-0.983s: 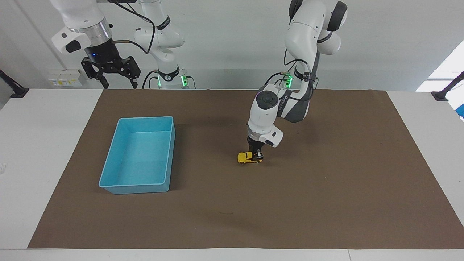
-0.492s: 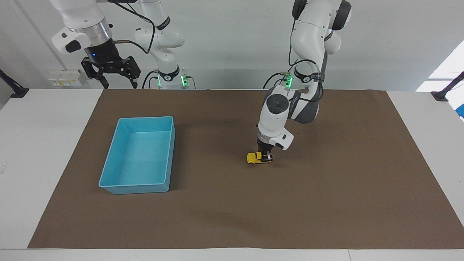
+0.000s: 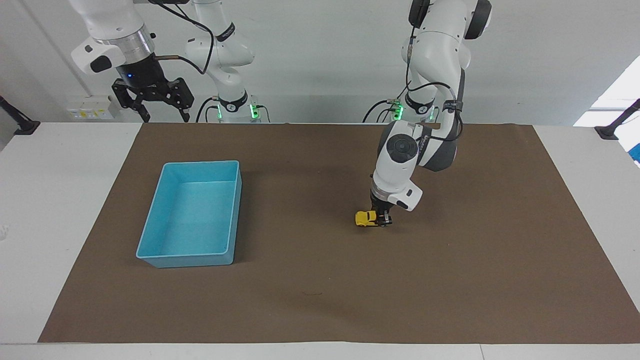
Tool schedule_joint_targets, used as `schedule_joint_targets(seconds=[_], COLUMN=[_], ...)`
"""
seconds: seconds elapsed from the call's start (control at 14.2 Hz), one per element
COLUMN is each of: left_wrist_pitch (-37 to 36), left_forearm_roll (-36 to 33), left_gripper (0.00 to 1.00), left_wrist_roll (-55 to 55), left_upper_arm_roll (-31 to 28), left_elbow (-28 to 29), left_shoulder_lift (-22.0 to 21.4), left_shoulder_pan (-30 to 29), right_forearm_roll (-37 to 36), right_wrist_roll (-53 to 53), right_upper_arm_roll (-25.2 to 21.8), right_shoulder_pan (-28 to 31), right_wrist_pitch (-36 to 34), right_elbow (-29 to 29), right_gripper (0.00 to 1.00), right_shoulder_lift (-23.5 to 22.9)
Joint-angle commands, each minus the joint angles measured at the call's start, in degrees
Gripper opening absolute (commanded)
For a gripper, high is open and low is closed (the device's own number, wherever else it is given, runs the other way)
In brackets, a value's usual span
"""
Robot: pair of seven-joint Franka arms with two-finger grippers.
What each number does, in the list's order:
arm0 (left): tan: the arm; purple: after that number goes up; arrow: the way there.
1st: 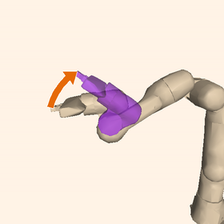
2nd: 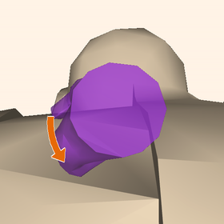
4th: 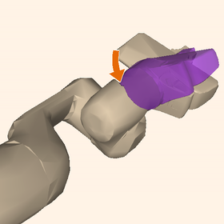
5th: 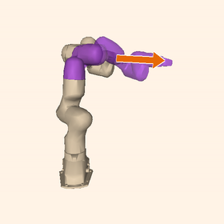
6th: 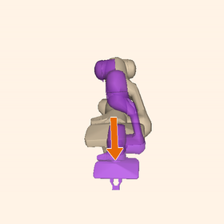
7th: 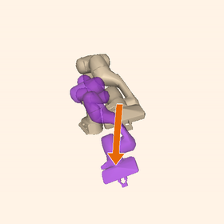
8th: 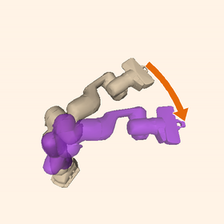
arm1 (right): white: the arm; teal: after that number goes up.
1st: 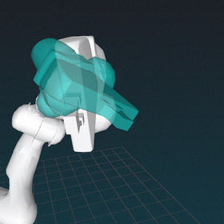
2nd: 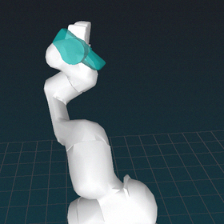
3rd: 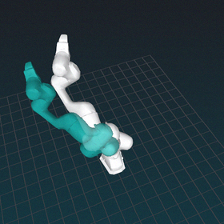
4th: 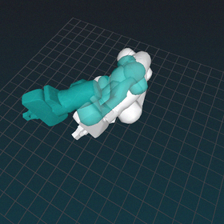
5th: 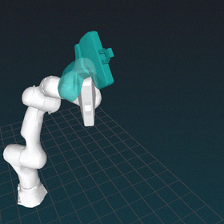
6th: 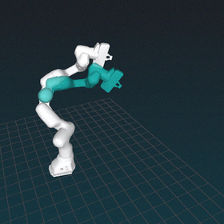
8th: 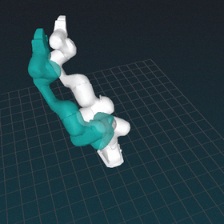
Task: Wind up and store yellow beetle car
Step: 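Drag the pressed car back toward the robot with the left gripper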
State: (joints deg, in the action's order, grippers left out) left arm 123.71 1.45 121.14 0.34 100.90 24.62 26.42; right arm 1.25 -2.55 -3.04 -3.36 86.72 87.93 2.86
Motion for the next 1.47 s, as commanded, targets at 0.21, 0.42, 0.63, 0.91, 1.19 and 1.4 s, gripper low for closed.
schedule_joint_targets(seconds=[0.21,0.42,0.63,0.91,1.19,1.4], left_wrist_pitch=[2.67,2.58,2.58,2.59,2.5,-1.26], left_forearm_roll=[-3.47,-3.47,-3.47,-3.47,-3.47,-3.47], left_gripper=[0.27,0.29,0.29,0.3,1.0,1.0], left_wrist_roll=[-2.65,-5.2,-7.66,-8.46,-8.9,-9.69], left_upper_arm_roll=[-0.25,-0.51,-0.43,-0.51,-0.51,-0.43], left_elbow=[2.11,3.68,4.57,5.01,5.28,4.22], left_shoulder_lift=[2.54,1.67,0.35,-0.27,-0.45,-4.13], left_shoulder_pan=[-3.4,-5.15,-7.52,-8.67,-9.55,-10.6], right_forearm_roll=[1.04,1.04,1.12,1.04,1.04,1.12], right_wrist_roll=[-0.88,-0.88,-0.88,-0.88,-0.88,-0.88], right_upper_arm_roll=[0.23,0.23,0.23,0.23,0.23,0.23], right_shoulder_pan=[0.46,0.46,0.46,0.46,0.46,0.46], right_wrist_pitch=[-0.15,-0.15,-0.15,-0.15,-0.15,-0.15], right_elbow=[0.4,0.4,0.4,0.4,0.4,0.4], right_gripper=[1.0,1.0,1.0,1.0,1.0,1.0], right_shoulder_lift=[0.66,0.66,0.66,0.66,0.66,0.66])
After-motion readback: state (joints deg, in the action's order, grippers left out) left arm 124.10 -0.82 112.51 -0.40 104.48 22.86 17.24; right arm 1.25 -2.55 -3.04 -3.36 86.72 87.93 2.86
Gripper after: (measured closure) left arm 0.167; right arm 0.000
